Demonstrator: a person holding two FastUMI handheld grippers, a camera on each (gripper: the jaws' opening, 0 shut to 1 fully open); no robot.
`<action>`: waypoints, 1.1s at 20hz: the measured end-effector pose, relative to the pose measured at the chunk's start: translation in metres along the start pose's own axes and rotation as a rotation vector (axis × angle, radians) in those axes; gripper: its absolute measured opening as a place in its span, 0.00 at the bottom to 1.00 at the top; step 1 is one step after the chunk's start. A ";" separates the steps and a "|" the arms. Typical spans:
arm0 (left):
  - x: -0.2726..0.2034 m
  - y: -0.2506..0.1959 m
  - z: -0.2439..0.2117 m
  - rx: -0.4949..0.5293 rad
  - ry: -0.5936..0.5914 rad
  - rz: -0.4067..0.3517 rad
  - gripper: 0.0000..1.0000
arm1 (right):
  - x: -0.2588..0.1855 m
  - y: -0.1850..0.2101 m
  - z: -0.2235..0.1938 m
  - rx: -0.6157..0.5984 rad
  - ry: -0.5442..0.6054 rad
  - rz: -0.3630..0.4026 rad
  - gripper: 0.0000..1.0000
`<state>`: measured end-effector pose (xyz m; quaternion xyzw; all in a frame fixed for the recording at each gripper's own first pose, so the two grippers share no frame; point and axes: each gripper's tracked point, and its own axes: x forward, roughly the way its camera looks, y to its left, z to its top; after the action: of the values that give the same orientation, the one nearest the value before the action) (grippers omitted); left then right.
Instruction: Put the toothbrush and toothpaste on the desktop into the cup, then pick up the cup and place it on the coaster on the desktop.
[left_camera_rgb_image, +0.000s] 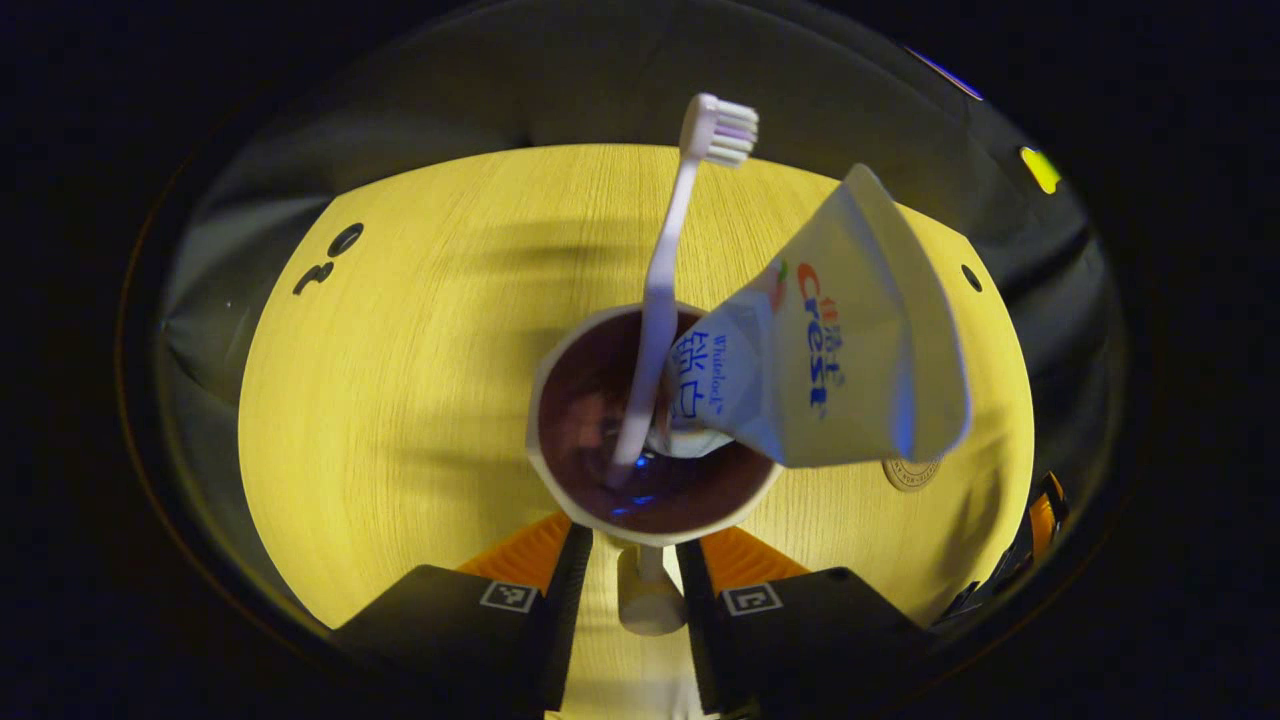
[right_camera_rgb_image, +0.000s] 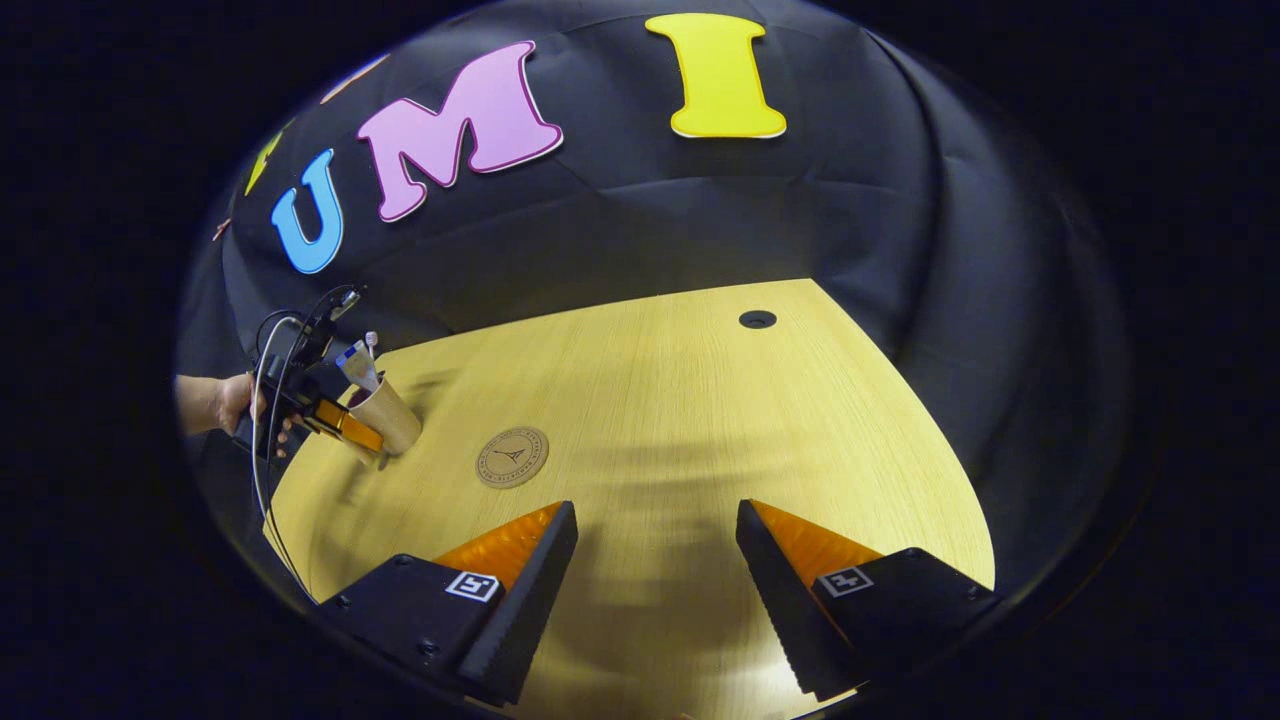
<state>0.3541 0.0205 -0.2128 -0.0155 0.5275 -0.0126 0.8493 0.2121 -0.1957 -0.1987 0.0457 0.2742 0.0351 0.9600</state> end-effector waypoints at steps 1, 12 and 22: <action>0.001 -0.003 -0.001 0.009 0.008 -0.008 0.51 | 0.000 0.001 0.000 -0.001 0.001 0.000 0.98; 0.000 -0.003 0.004 0.065 -0.027 0.030 0.27 | -0.003 0.005 -0.004 -0.003 0.021 0.010 0.98; -0.027 -0.057 0.012 0.185 -0.082 -0.045 0.27 | -0.010 -0.003 -0.001 0.018 0.010 -0.006 0.98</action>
<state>0.3524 -0.0354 -0.1809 0.0506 0.4884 -0.0795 0.8675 0.2033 -0.1993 -0.1946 0.0535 0.2792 0.0300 0.9583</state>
